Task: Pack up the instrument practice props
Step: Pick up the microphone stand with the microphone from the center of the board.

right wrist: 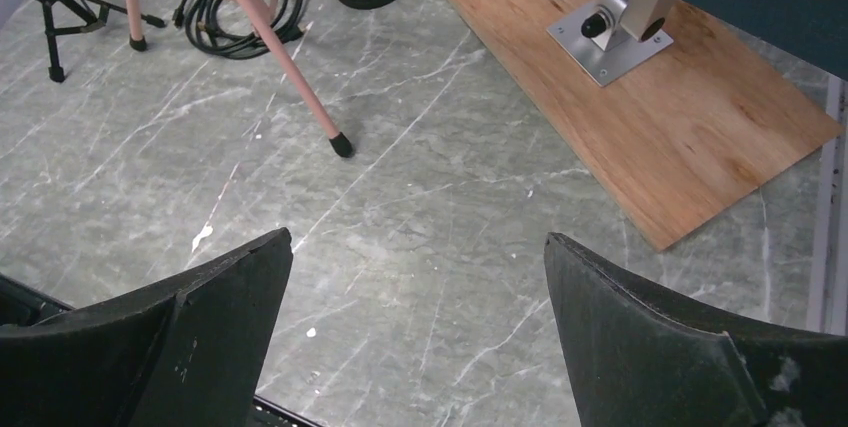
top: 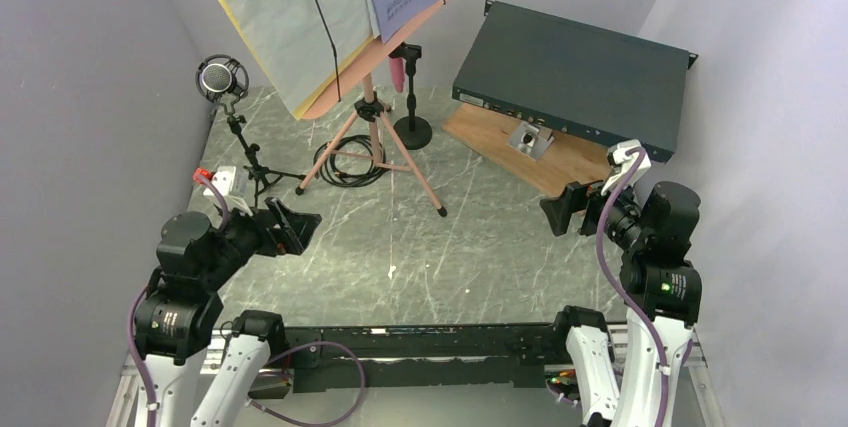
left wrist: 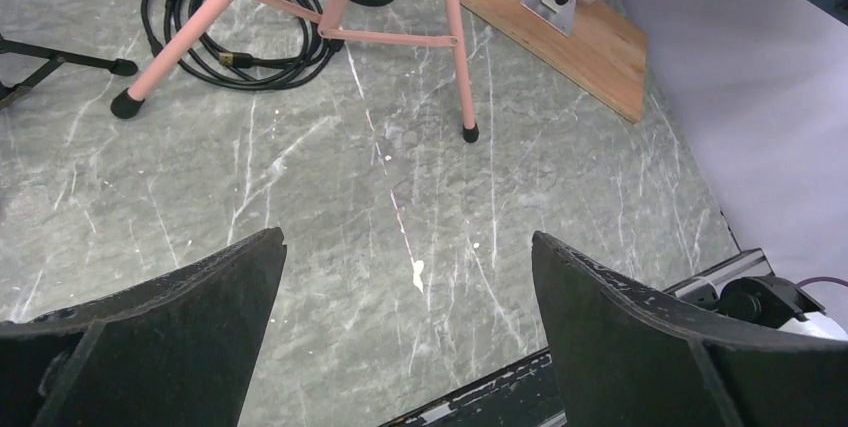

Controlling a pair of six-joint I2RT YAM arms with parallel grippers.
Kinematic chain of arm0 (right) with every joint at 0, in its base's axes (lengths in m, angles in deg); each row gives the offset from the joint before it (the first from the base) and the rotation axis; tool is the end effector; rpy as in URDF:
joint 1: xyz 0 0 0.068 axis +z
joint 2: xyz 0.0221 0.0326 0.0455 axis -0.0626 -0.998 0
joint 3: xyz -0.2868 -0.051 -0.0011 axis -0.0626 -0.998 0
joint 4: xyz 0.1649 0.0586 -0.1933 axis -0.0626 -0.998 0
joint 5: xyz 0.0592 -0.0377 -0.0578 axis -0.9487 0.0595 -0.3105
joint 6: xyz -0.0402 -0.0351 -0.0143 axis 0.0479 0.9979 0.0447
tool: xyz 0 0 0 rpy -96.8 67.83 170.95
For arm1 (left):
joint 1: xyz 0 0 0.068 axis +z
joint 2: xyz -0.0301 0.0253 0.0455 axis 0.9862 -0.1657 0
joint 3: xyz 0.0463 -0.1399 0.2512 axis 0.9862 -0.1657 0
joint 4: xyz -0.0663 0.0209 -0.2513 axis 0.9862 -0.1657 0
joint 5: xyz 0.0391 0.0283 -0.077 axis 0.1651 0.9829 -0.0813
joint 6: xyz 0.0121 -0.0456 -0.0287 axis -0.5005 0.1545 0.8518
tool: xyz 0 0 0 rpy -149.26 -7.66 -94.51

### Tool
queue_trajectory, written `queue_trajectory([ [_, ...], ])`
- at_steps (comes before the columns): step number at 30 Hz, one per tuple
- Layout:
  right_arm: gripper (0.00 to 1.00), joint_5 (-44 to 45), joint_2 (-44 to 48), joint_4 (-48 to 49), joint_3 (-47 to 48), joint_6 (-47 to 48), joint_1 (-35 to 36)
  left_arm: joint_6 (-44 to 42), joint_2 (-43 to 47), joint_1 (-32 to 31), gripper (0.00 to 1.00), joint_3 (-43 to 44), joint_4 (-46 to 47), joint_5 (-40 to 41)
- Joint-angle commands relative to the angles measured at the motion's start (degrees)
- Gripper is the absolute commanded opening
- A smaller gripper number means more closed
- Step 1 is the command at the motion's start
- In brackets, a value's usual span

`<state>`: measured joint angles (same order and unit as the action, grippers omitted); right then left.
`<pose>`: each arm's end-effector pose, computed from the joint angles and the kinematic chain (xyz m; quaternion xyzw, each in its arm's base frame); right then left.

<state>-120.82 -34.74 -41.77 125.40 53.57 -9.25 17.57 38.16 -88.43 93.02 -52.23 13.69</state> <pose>0.0779 0.0035 0.3958 -0.0950 0.8087 0.1619 0.5575 0.0487 -0.0183 0.3735 -0.0143 0.7930 -0.2786 0.5416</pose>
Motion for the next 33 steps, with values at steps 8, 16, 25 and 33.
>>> queue_trajectory([
  [8,1.00,-0.6,-2.6,1.6,-0.3,6.3,-0.3,-0.7,-1.6,-0.1,0.99,-0.4,1.4,-2.2],
  [16,1.00,-16.9,-4.4,-2.6,-4.6,21.2,-0.2,0.8,-0.1,-0.1,0.99,-3.2,0.4,2.9],
  [25,1.00,-28.1,-7.7,-2.9,-11.7,33.7,1.6,1.0,4.7,-0.2,1.00,-10.1,4.1,13.8],
  [33,1.00,-24.3,-9.8,3.6,-16.0,33.4,8.4,1.9,4.7,-0.2,1.00,-14.2,8.6,18.3],
])
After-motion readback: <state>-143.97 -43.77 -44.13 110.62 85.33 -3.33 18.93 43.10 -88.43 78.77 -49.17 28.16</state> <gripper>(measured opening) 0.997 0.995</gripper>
